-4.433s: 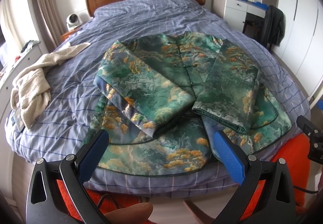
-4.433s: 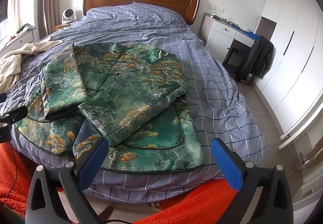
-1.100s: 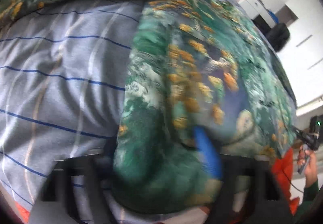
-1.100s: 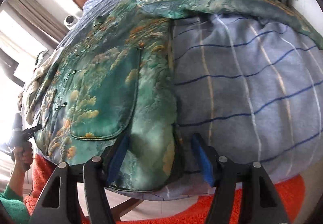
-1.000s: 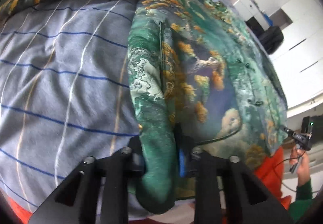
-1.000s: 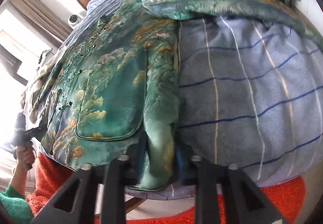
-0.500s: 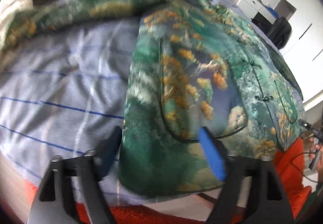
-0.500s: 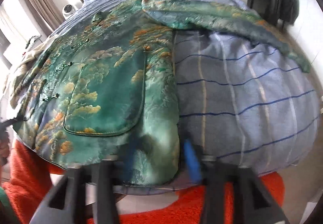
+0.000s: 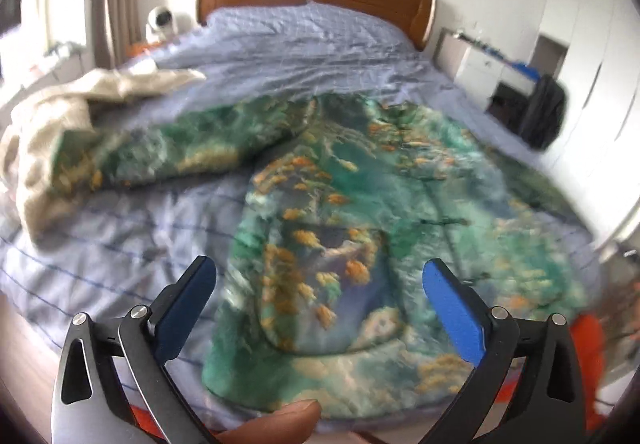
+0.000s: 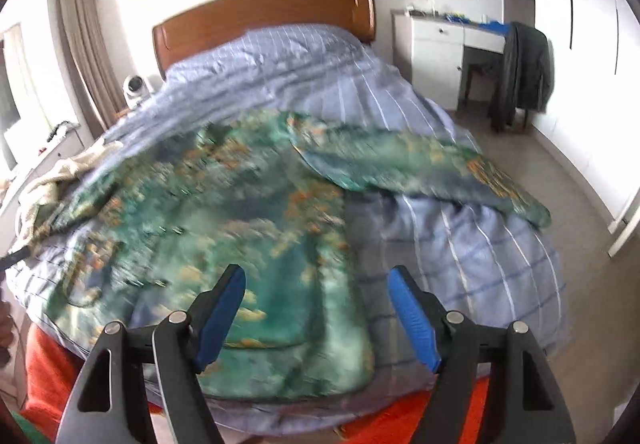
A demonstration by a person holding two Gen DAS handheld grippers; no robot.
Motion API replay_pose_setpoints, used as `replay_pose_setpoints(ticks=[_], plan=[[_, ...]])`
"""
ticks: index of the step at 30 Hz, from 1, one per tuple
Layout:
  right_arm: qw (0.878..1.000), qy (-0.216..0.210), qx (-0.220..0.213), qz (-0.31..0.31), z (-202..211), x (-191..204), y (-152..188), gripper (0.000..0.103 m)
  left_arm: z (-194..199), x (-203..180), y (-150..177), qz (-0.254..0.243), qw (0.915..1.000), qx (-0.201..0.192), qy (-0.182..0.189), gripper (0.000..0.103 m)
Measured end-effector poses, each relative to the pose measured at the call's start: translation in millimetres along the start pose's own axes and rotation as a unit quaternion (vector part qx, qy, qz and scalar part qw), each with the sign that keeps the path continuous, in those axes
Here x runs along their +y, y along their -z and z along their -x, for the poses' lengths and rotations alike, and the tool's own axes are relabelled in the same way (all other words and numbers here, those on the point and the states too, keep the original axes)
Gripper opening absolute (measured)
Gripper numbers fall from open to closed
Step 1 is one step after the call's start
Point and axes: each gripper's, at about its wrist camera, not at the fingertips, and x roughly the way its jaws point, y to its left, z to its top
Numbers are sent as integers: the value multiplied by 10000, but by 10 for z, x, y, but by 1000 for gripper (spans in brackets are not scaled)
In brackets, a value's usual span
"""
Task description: Fold large clothes
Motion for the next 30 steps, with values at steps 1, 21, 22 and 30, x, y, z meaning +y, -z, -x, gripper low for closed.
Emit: replay_pose_setpoints(ticks=[1, 21, 22, 30], plan=[[9999, -38, -43, 85, 1, 75, 2, 76, -3, -56, -3, -137, 9996, -34, -234, 103], [9984, 510, 110, 200, -138, 319, 98, 76, -259, -581, -163, -416, 9973, 366, -482, 103], [9986, 492, 131, 175, -145, 315, 99, 76, -262, -583, -160, -413, 9973, 375, -482, 103], [9983, 525, 121, 208, -150, 340, 58, 76, -294, -647, -160, -459, 9965, 422, -551, 103]])
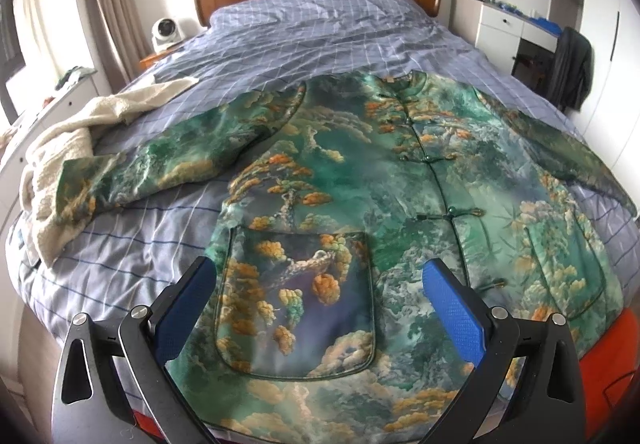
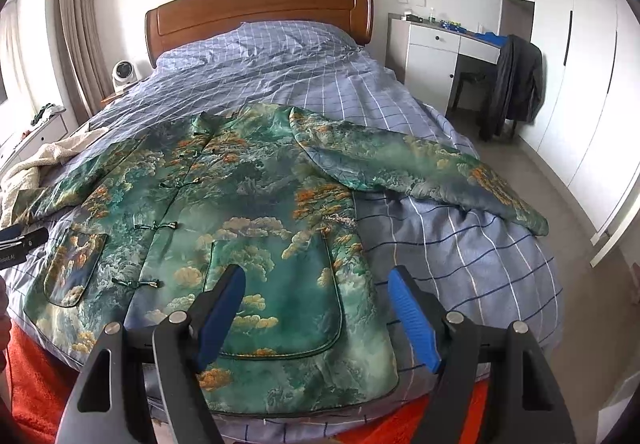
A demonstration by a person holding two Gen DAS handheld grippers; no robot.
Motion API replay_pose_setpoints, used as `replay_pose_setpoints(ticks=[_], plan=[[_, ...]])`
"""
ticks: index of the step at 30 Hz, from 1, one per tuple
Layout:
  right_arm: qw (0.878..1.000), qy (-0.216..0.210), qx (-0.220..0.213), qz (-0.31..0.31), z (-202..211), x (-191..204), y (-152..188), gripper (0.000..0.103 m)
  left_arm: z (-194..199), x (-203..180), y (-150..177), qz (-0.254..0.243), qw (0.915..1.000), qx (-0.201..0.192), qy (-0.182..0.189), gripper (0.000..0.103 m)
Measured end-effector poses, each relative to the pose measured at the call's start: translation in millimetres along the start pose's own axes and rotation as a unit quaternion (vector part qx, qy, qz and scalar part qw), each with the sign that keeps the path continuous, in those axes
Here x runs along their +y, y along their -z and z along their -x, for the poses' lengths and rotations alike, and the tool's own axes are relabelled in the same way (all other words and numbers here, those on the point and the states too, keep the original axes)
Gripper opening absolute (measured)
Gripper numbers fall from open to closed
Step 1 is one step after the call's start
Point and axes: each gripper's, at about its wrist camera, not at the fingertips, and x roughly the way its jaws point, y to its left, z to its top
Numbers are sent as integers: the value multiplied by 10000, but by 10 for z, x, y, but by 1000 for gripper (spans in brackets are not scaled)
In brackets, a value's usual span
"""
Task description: Fold large clothes
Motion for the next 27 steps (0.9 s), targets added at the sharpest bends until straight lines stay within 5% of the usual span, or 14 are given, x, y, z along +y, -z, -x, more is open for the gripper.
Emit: replay_pose_setpoints(ticks=[13, 19, 27], plan=[[9994, -58, 263, -200, -131, -15, 128, 76, -104, -86, 20, -125, 9999, 53, -47, 103], [9988, -198, 242, -382, -181, -43, 161, 76, -182, -19, 22, 222, 9982, 98, 547, 103], [9906, -687, 107, -1182, -219, -404, 216, 76, -308, -91, -89, 246, 9980, 37, 589, 103]])
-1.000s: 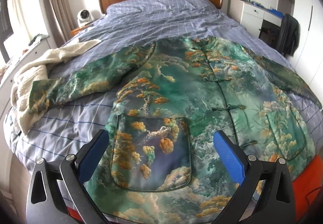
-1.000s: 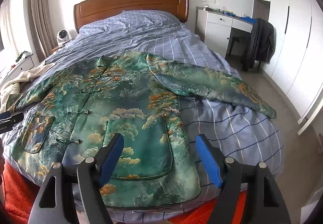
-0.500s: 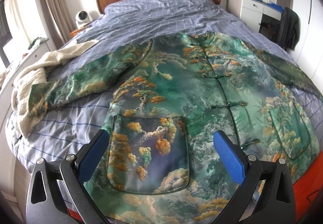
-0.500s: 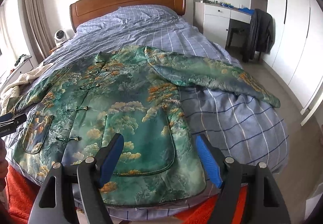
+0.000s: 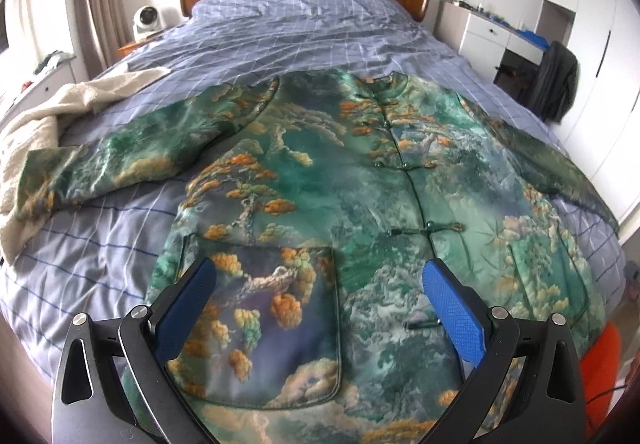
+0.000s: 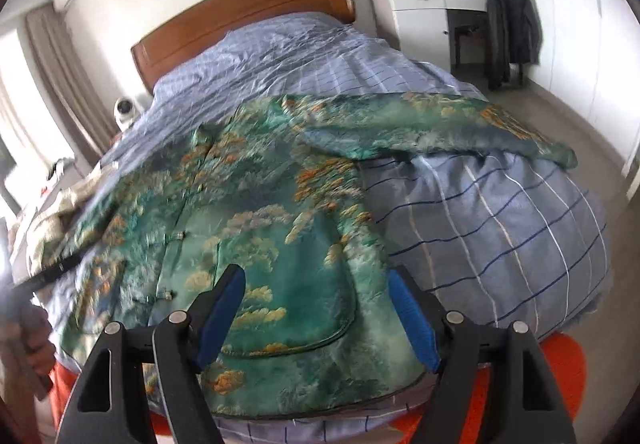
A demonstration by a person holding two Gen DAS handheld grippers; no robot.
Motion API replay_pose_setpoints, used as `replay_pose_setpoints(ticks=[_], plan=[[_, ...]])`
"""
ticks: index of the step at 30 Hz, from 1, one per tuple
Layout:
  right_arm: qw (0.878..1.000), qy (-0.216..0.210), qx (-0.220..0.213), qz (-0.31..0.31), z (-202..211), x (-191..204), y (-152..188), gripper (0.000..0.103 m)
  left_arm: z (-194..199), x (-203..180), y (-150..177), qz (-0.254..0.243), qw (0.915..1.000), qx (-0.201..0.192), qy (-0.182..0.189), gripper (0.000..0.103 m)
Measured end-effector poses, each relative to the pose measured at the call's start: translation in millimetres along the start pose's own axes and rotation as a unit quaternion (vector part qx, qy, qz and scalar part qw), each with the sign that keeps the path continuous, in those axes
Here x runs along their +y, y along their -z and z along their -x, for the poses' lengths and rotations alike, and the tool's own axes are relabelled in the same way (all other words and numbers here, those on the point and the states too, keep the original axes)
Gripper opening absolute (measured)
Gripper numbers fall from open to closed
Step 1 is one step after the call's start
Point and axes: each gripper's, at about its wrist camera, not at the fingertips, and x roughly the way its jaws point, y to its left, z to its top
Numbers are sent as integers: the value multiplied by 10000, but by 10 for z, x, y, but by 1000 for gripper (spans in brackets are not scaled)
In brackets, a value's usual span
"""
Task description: Fold large clothes
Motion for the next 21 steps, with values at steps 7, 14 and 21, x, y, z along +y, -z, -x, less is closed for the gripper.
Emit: replay_pose_setpoints(ticks=[7, 14, 21], plan=[[9955, -156, -520, -774, 74, -664, -319, 76, -303, -10, 41, -109, 9997, -29, -217, 103], [9614, -235, -597, -2677, -566, -2179, -680, 76, -476, 14, 196, -97, 9985, 324, -428, 103], [8852, -172, -1051, -4529, -1051, -3092, -741, 75, -380, 104, 285, -85, 9971, 372, -654, 103]])
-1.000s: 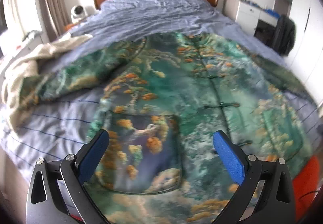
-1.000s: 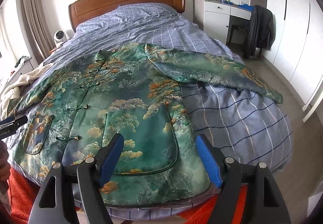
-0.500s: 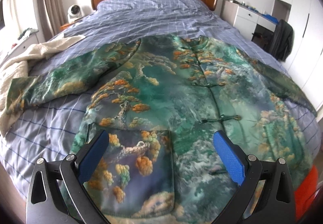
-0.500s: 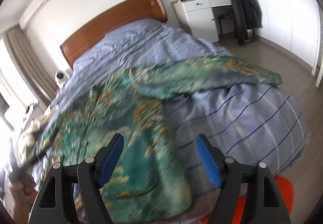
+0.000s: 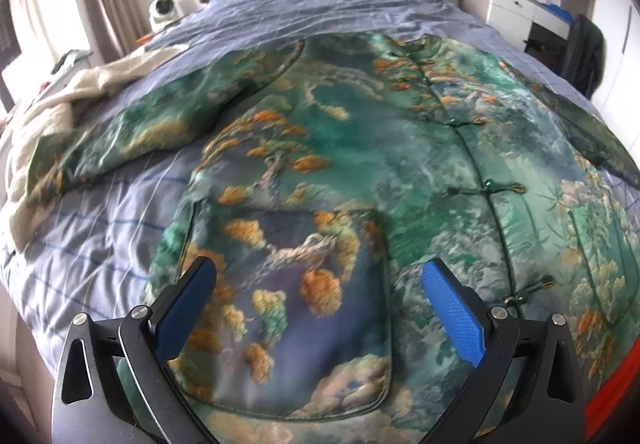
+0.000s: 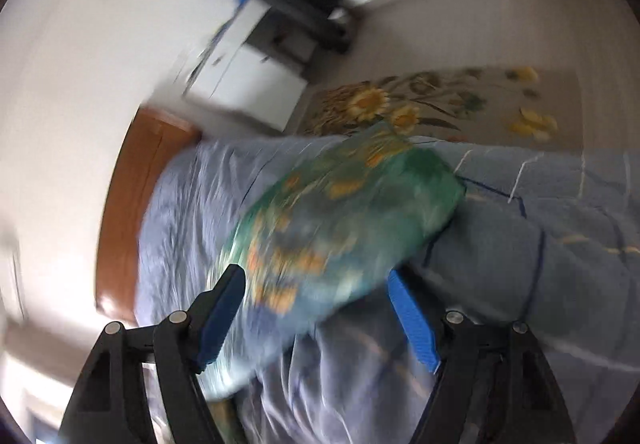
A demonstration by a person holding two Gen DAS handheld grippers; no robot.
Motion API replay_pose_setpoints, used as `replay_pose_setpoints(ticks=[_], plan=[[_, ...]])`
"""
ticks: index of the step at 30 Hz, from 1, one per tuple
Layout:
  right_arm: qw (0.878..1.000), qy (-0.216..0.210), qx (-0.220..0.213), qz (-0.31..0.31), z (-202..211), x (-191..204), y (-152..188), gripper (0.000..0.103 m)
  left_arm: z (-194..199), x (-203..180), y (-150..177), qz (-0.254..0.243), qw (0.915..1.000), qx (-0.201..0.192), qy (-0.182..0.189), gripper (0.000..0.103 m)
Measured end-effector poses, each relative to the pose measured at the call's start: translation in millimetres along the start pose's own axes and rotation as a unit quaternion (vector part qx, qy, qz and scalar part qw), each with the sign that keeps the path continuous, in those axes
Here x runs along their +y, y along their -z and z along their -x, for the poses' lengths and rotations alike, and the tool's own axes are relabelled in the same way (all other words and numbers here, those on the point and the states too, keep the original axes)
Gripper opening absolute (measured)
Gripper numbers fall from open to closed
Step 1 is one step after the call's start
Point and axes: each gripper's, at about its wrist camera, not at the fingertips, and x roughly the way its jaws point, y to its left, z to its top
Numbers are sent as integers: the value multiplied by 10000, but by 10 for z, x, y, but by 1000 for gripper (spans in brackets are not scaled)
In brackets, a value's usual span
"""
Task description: Fold large clothes
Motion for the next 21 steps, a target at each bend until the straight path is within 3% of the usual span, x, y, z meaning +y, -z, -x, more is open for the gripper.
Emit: replay_pose_setpoints(ticks=[2, 3, 4, 5, 7, 9, 11, 15, 19, 21], plan=[[9996, -21, -129, -265, -64, -33, -66, 70, -14, 50, 22, 89, 9999, 63, -23, 103], [9995, 9, -224, -244, -95, 4, -98, 60, -18, 69, 35, 121, 9999, 86, -43, 103], [9995, 75, -280, -97, -116, 70, -117, 36, -19, 83, 49, 136, 9998, 108, -60, 103], [9993, 184, -327, 90, -112, 148, -124, 23, -16, 92, 61, 139, 9998, 119, -68, 103], [9961, 240, -480, 707, 1, 478, -61, 17, 9, 114, 92, 111, 9998, 115, -76, 103], [9856, -230, -562, 1580, 225, 964, 100, 16, 29, 122, 107, 78, 9999, 102, -78, 103], [9621, -631, -577, 2591, 460, 1506, 376, 16, 24, 125, 105, 69, 9999, 107, -44, 103], [8822, -1384, -317, 4489, 820, 2550, 1390, 16, -1, 93, 53, 107, 9999, 121, 31, 103], [8033, -1482, 148, 5767, 694, 2952, 2535, 16, 63, 91, -53, 300, 9990, 40, 322, 103], [7785, -1406, 478, 6098, 482, 2912, 3070, 16, 72, 113, -94, 365, 9980, 57, 503, 103]])
